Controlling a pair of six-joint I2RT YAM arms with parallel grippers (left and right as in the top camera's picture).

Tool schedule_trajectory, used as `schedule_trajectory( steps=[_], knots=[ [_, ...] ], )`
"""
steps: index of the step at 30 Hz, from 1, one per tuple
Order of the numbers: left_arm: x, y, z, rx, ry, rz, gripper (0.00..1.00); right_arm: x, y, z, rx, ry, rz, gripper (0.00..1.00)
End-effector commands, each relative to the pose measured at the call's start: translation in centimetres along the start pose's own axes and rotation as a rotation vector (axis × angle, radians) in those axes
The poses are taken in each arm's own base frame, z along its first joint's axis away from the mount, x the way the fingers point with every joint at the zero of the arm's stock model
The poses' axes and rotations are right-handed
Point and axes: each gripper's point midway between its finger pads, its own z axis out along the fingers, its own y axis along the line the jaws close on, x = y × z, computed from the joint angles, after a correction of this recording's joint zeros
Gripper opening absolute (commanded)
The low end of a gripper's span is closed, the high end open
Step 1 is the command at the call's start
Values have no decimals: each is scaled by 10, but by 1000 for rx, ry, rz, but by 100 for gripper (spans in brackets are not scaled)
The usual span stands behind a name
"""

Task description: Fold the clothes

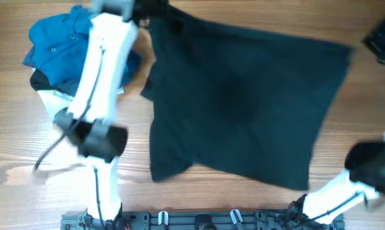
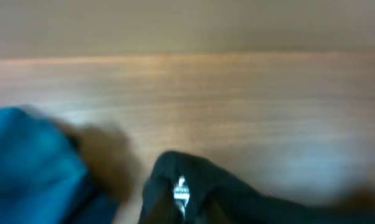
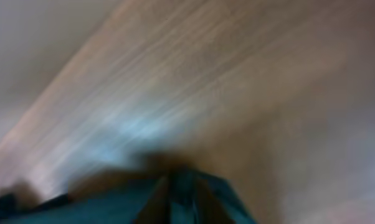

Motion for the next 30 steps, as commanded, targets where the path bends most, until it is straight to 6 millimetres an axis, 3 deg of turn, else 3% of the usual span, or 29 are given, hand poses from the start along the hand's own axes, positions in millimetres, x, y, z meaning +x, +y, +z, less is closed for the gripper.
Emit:
schedule_trajectory(
  steps=[1, 2, 3, 6, 9, 11, 15, 17, 20, 21, 23, 24, 25, 28, 30],
  knots=[
    [13, -6, 81, 29, 12, -8, 51, -2, 2, 79, -52, 83, -68, 58],
    [16, -8, 92, 38, 13, -13, 77, 0, 0, 92, -74, 104, -98, 70],
    [18, -6, 94, 29, 20, -9, 100, 0, -8, 94, -56, 111, -98, 74],
    [7, 13, 67, -58, -1, -6, 100, 0, -25, 78, -36, 116, -73, 76],
    [1, 36, 13, -119, 12, -19, 100, 9, -39, 49, -43, 147, -24, 77],
    [6, 52, -35, -141, 44, -34, 100, 20, -41, 23, -53, 172, -31, 75],
    [24, 75, -119, -171, 93, -56, 100, 38, -27, -26, -60, 161, -52, 74],
    [37, 82, -155, -182, 115, -69, 100, 55, -15, -56, -62, 168, -66, 75],
    [66, 92, -184, -205, 205, -126, 100, 61, -9, -70, 5, 134, -74, 73],
    [75, 94, -186, -211, 244, -147, 99, 60, -7, -66, 27, 128, -69, 65],
    [91, 85, -173, -133, 324, -189, 96, 66, 10, -30, 4, 150, -122, 21],
    [97, 87, -167, -137, 354, -194, 96, 71, 15, -14, -1, 165, -134, 11],
    [104, 90, -161, -149, 385, -213, 95, 80, 19, 5, -5, 186, -154, 5],
    [134, 102, -142, -193, 503, -269, 91, 104, 24, 67, -1, 218, -209, 4],
    [164, 108, -127, -213, 614, -286, 87, 120, 24, 110, -4, 233, -219, 4]
  ],
)
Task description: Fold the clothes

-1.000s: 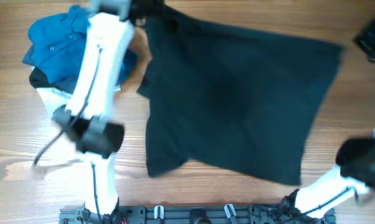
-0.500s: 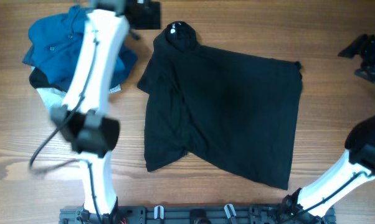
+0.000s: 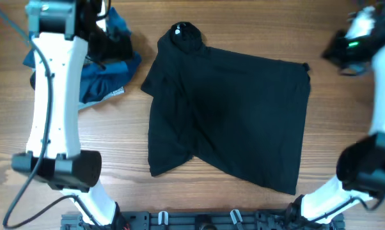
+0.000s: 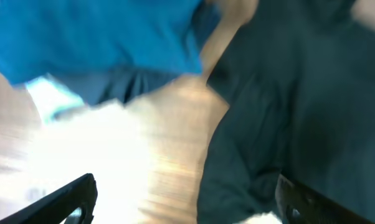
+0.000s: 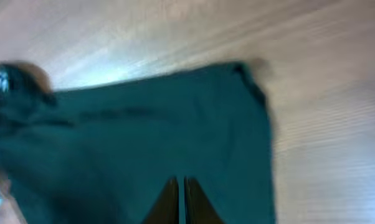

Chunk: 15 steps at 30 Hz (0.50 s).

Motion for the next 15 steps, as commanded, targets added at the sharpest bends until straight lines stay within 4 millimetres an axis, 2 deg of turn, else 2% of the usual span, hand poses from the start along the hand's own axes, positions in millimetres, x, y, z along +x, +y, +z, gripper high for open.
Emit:
schedule_trajectory(
  steps=[1, 4, 8, 12, 15],
  knots=[
    [30, 6, 49, -8, 197, -63, 87, 28, -7, 71, 30, 85, 23, 4],
    [51, -1, 83, 25, 296, -63, 88, 30, -19, 117, 41, 70, 12, 4],
    [77, -5, 137, 16, 363, -50, 93, 40, -48, 161, 103, 105, 75, 4],
    [108, -6, 172, 33, 432, -55, 94, 55, -74, 188, 199, 151, 83, 4],
    [126, -11, 191, 69, 463, -60, 93, 67, -121, 203, 388, 182, 56, 4]
  ],
)
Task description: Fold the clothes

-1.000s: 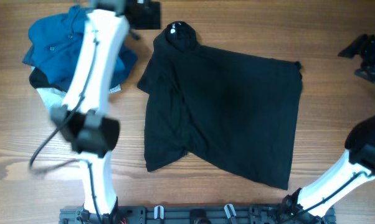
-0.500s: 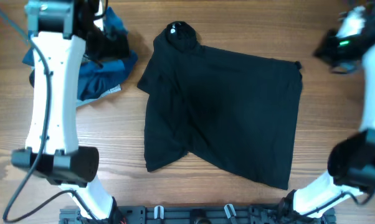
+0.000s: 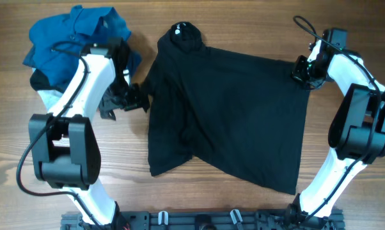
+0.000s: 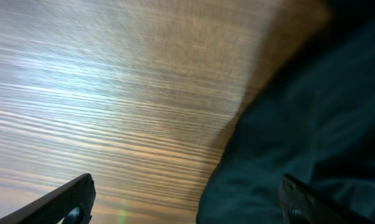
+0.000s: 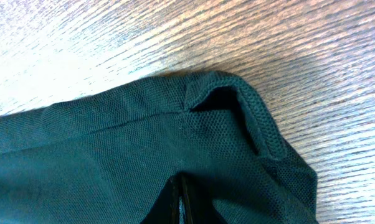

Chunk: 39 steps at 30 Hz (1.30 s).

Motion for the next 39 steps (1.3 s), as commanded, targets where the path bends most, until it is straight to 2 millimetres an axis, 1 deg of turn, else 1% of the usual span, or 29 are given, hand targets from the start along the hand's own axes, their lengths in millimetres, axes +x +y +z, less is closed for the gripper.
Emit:
schedule_trajectory(
  steps=[1, 4, 7, 8, 9, 11, 13, 15, 16, 17, 18, 19, 20, 21, 22, 23, 24, 25, 26, 27, 28, 30, 31, 34, 35, 36, 37, 38, 39],
  knots=[
    [12, -11, 25, 65, 46, -1, 93, 42, -89, 57, 340, 135, 24, 4],
    [11, -15, 34, 67, 28, 20, 94, 53, -118, 62, 349, 183, 99, 4],
    [2, -19, 43, 58, -26, 45, 97, 49, -138, 53, 274, 190, 193, 4],
    [1, -20, 45, 61, -36, 50, 98, 47, -141, 50, 247, 194, 211, 4],
    [-1, -23, 49, 65, -47, 59, 100, 43, -140, 46, 185, 203, 192, 4],
    [-3, -25, 57, 73, -70, 70, 100, 39, -139, 40, 133, 211, 210, 4],
    [-3, -31, 67, 109, -82, 76, 100, 33, -137, 33, 110, 209, 214, 4],
    [1, -41, 75, 168, -76, 89, 99, 26, -136, 26, 109, 193, 212, 5],
    [4, -48, 80, 197, -75, 102, 93, 21, -134, 21, 108, 180, 209, 5],
    [6, -51, 83, 212, -75, 110, 90, 18, -134, 18, 108, 173, 208, 5],
    [8, -55, 85, 226, -72, 117, 84, 15, -133, 16, 107, 167, 207, 5],
    [11, -59, 87, 239, -70, 129, 75, 11, -132, 13, 107, 163, 206, 5],
    [14, -60, 90, 235, -67, 137, 64, 9, -132, 10, 109, 161, 205, 5],
    [16, -61, 93, 222, -65, 148, 48, 6, -132, 8, 111, 158, 204, 5],
    [18, -62, 93, 216, -65, 154, 29, 4, -132, 7, 110, 156, 204, 5],
    [18, -63, 93, 215, -65, 158, 14, 4, -131, 6, 110, 156, 205, 5],
    [20, -63, 93, 212, -60, 167, 4, 4, -131, 6, 110, 157, 205, 5],
    [22, -61, 94, 205, -52, 185, 4, 5, -131, 6, 111, 160, 206, 5],
    [24, -50, 93, 158, -40, 171, 4, 5, -131, 6, 111, 160, 207, 4],
    [26, -34, 90, 88, -26, 149, 4, 5, -133, 6, 122, 157, 207, 4],
    [28, -12, 84, 1, -6, 116, 4, 4, -138, 5, 149, 154, 207, 4],
    [36, 31, 63, -146, 38, 56, 4, 4, -149, 4, 213, 146, 225, 5],
    [40, 44, 55, -168, 51, 25, 4, 3, -149, 4, 217, 141, 223, 4],
    [40, 48, 44, -113, 33, -31, 4, 2, -149, 4, 217, 138, 222, 4],
    [37, 49, 43, -108, 20, -50, 8, 2, -149, 4, 212, 137, 221, 4],
    [30, 46, 42, -88, -13, -55, 28, 1, -141, 5, 165, 141, 195, 12],
    [25, 44, 41, -82, -32, -53, 31, -1, -129, 4, 92, 140, 159, 26],
    [21, 42, 40, -74, -47, -53, 31, -4, -116, 0, 21, 137, 140, 33],
    [17, 37, 36, -49, -58, -52, 29, -10, -103, -12, -38, 125, 128, 35]
  ],
)
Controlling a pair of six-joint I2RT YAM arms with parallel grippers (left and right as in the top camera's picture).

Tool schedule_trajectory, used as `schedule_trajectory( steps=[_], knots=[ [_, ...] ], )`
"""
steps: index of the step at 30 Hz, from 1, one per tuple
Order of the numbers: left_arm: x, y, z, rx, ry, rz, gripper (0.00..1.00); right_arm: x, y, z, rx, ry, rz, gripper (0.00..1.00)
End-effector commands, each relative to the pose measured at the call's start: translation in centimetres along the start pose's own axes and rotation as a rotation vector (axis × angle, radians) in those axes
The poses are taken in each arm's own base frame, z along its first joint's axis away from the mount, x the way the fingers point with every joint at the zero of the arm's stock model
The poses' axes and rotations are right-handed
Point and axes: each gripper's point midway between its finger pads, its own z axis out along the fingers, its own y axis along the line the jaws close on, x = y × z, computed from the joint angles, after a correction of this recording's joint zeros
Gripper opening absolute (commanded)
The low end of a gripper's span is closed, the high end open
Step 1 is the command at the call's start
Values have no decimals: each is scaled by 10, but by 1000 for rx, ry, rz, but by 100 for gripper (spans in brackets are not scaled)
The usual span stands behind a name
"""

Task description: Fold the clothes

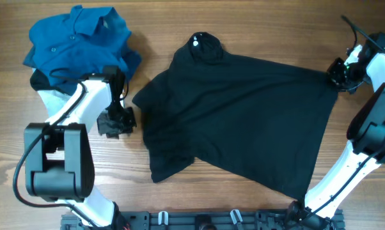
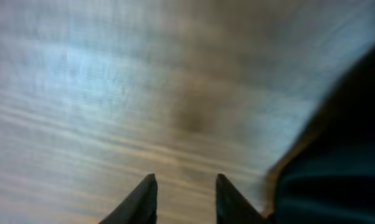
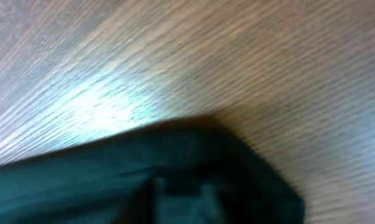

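A black shirt [image 1: 237, 115] lies spread across the middle of the table, its collar [image 1: 205, 45] at the far side. My right gripper [image 1: 339, 72] is at the shirt's far right corner and shut on it; in the right wrist view, dark cloth [image 3: 175, 180] blurs over the fingertips of that gripper [image 3: 182, 193]. My left gripper [image 1: 117, 121] rests low over bare wood just left of the shirt's left sleeve [image 1: 141, 102]. The left wrist view has this gripper [image 2: 184, 190] open with wood between its fingers and the black shirt [image 2: 337, 174] to the right.
A crumpled blue shirt [image 1: 74, 41] lies on a pile at the far left, over a bit of white cloth [image 1: 52, 99]. The wooden table [image 1: 26, 153] shows on both sides of the black shirt. A rail [image 1: 199, 220] runs along the near edge.
The black shirt has shifted right together with my right gripper, still shut on its corner. My left gripper has moved nearer and off the sleeve, and its fingers stand closer together.
At first both grippers held the black shirt by its far corners. Then it lay flat, with both grippers off it and the left one open by the blue pile. Then my right gripper was shut on the far right corner. Now the shirt lies further right.
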Motion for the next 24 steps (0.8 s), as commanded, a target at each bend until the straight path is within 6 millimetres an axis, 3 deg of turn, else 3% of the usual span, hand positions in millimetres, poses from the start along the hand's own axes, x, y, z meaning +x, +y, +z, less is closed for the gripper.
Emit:
schedule_trajectory(
  steps=[1, 4, 6, 7, 9, 10, 12, 13, 14, 15, 20, 24],
  knots=[
    [-17, -10, -22, 53, -71, -13, 24, 12, -1, -3, -53, 50, -32, 35],
    [-26, -17, -47, 85, -128, 11, 14, 0, 26, -63, -119, -59, -56, 39],
    [-30, -21, -62, 98, -176, 33, 14, 2, 36, -101, -122, -102, -8, 46],
    [-33, -22, -73, 110, -210, 35, 18, 13, 36, -120, -100, -95, 37, 50],
    [-34, -23, -85, 123, -251, 35, 28, 37, 13, -135, 50, -49, 126, 52],
    [-34, -23, -93, 133, -279, 36, 39, 58, -3, -134, 139, 16, 194, 52],
    [-34, -23, -100, 142, -304, 36, 43, 80, -11, -121, 164, 90, 217, 52],
    [-35, -23, -102, 145, -315, 37, 45, 92, -16, -109, 175, 124, 256, 46],
    [-36, -24, -104, 148, -324, 37, 46, 104, -21, -96, 184, 152, 291, 33],
    [-37, -24, -104, 149, -327, 37, 46, 116, -26, -83, 193, 175, 323, 5],
    [-38, -24, -104, 151, -332, 37, 43, 154, -36, -34, 168, 216, 395, 4],
    [-42, -26, -106, 157, -348, 37, 43, 173, -52, -9, 209, 195, 443, 4]
  ],
)
